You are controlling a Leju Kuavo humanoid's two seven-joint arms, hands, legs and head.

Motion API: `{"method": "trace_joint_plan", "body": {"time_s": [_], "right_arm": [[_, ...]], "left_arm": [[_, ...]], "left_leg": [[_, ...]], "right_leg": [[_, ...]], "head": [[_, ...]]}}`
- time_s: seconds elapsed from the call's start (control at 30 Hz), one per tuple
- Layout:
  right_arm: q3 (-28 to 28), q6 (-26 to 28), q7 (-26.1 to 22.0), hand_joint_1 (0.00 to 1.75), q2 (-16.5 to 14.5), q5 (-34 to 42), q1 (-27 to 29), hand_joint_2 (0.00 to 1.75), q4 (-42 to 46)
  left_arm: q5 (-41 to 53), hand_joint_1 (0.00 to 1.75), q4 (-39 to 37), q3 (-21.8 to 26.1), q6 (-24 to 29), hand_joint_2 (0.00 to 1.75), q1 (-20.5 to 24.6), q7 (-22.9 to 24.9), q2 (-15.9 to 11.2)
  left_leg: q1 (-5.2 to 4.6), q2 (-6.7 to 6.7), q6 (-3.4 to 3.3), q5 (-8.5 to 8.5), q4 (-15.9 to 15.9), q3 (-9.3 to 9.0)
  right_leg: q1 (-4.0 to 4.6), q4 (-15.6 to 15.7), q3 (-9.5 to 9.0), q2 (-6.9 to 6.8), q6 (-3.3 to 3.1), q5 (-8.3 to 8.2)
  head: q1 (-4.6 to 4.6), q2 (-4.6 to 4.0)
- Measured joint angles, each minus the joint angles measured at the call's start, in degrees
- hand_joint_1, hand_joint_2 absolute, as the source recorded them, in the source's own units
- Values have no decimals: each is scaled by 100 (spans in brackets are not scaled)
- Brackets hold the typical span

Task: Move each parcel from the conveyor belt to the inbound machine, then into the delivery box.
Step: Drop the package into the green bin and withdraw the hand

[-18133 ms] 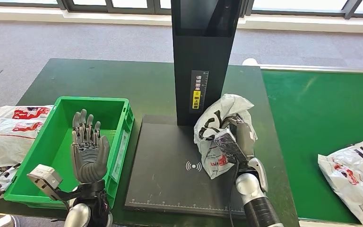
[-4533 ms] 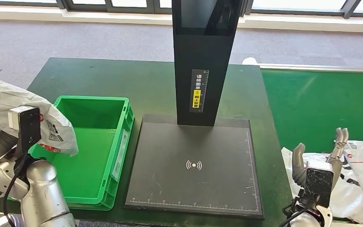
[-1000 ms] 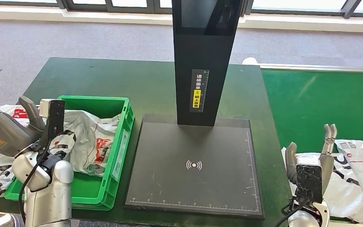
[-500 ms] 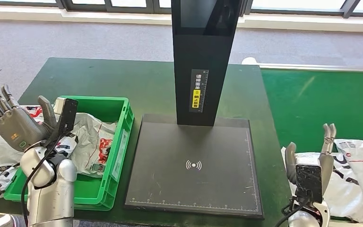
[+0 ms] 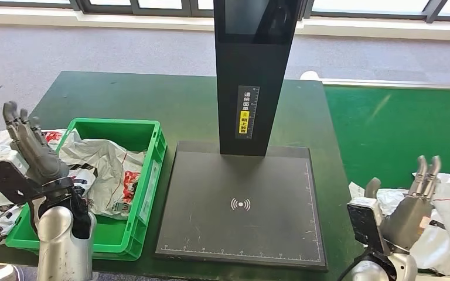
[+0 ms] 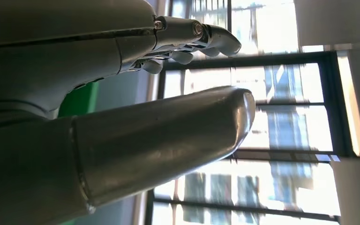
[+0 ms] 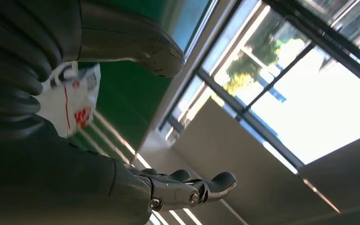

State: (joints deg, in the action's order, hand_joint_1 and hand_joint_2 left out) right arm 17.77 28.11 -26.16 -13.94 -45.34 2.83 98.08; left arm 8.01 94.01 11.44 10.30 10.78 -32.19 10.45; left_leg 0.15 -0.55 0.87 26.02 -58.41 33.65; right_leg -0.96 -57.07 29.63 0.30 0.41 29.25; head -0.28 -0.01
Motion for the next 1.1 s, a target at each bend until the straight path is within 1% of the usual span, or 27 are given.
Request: {"method": "trace_joint_plan", "body": {"time_s": [0.03, 0.07, 0.13, 0.2, 0.23, 0.27, 0.33, 0.43, 0.6, 0.67, 0.73, 0.83, 0.9, 1.0, 1.1], "right_arm": [[28, 287, 128, 0, 18, -420, -66, 175, -49], [72, 511, 312, 0, 40, -878, -134, 175, -116], [217, 900, 844, 0, 96, -2180, -279, 175, -294], [426, 1111, 1413, 0, 164, -3448, -428, 175, -526], [536, 1145, 1649, 0, 204, -3786, -499, 175, -666], [633, 1153, 1813, 0, 244, -3901, -555, 175, -805], [812, 1153, 2027, 0, 327, -3831, -632, 175, -1081], [1032, 1125, 2197, 0, 447, -3673, -712, 175, -1473], [1177, 1095, 2259, 0, 567, -3578, -783, 175, -1864], [1228, 975, 2314, 0, 592, -3358, -817, 175, -1962], [1302, 615, 2314, 0, 614, -2749, -848, 175, -2065], [1454, -329, 2154, 0, 663, -1516, -892, 175, -2287], [1564, -919, 1994, 0, 709, -919, -921, 175, -2492], [1715, -1478, 1805, 0, 766, -339, -992, 175, -2795], [1830, -1699, 1815, 0, 816, -157, -1071, 175, -3036]], "left_arm": [[-195, 0, 94, -94, -259, 175, -29, -16, 19], [-331, 0, 182, -190, -475, 175, -55, -18, 35], [-521, 0, 364, -408, -882, 175, -115, 41, 54], [-559, 0, 518, -659, -1241, 175, -200, 145, 58], [-541, 0, 586, -801, -1377, 175, -251, 184, 59], [-522, 0, 643, -929, -1469, 175, -298, 207, 59], [-525, 0, 742, -1141, -1579, 175, -380, 233, 59], [-548, 0, 843, -1356, -1663, 175, -463, 246, 58], [-567, 0, 922, -1536, -1719, 175, -521, 259, 57], [-607, 0, 929, -1577, -1808, 175, -528, 285, 56], [-654, 0, 915, -1622, -1939, 175, -530, 299, 55], [-680, 0, 856, -1652, -2049, 175, -530, 254, 52], [-685, 0, 815, -1653, -2072, 175, -530, 202, 46], [-772, 0, 764, -1651, -2234, 175, -530, 143, 36], [-820, 0, 721, -1651, -2381, 175, -529, 117, 33]], "left_leg": [[0, 1, 0, 0, 0, -1], [0, 2, 0, 0, -1, -1], [-1, 2, -1, -1, -2, -3], [-1, 0, -2, -2, -4, -3], [-1, -3, -2, -2, -5, -3], [-1, -5, -2, -2, -5, -3], [-2, -8, -3, -2, -5, -1], [-3, -7, -3, -1, -5, 0], [-2, -4, -3, -1, -4, 0], [-1, -4, -3, -1, -4, 0], [-1, -5, -3, -1, -4, 0], [-2, -4, -3, -1, -4, 1], [-3, -3, -3, -1, -5, 1], [-5, -4, -4, -1, -5, 1], [-5, -5, -4, -1, -5, 0]], "right_leg": [[0, 0, 0, 1, 1, -1], [-1, 1, 0, 2, 2, -3], [-1, 2, 0, 2, 4, -5], [-1, 3, -2, 1, 6, -6], [-1, 3, -3, 0, 6, -6], [-1, 3, -5, -1, 6, -6], [-2, 3, -6, -3, 7, -6], [-2, 3, -4, -2, 7, -6], [-1, 3, -1, -2, 7, -5], [0, 2, 0, -2, 7, -5], [0, 2, -1, -2, 7, -5], [-1, 2, -2, -2, 7, -5], [-3, 3, -2, -1, 7, -6], [-4, 3, -2, -1, 8, -6], [-4, 3, -2, -1, 8, -6]], "head": [[0, 0], [0, 1], [1, 0], [1, 0], [0, 0], [-1, 1], [-1, 1], [1, 1], [1, 0], [0, 1], [0, 1], [2, 1], [2, 0], [1, 1], [2, 0]]}}
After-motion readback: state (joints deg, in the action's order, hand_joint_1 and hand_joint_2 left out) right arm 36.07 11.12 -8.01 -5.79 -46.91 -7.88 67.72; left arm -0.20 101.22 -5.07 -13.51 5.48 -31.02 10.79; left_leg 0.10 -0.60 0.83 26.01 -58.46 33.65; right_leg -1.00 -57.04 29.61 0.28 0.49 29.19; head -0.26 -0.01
